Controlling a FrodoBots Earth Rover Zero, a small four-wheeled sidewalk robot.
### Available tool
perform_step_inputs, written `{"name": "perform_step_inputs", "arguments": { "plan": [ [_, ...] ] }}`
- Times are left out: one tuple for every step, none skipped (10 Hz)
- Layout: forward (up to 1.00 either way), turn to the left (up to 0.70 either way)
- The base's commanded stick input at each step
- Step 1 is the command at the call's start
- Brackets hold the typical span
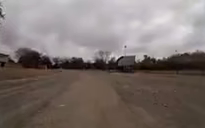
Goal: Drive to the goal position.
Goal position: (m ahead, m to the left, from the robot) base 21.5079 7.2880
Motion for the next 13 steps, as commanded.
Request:
{"name": "perform_step_inputs", "arguments": {
  "plan": [
    [0.7, -0.01],
    [0.7, -0.01],
    [0.7, 0.02],
    [0.7, 0.15],
    [0.7, 0.33],
    [0.7, -0.01],
    [0.7, -0.01],
    [0.7, -0.01],
    [0.7, -0.01],
    [0.7, -0.01],
    [0.7, -0.01],
    [0.7, -0.01],
    [0.7, -0.01]
  ]
}}
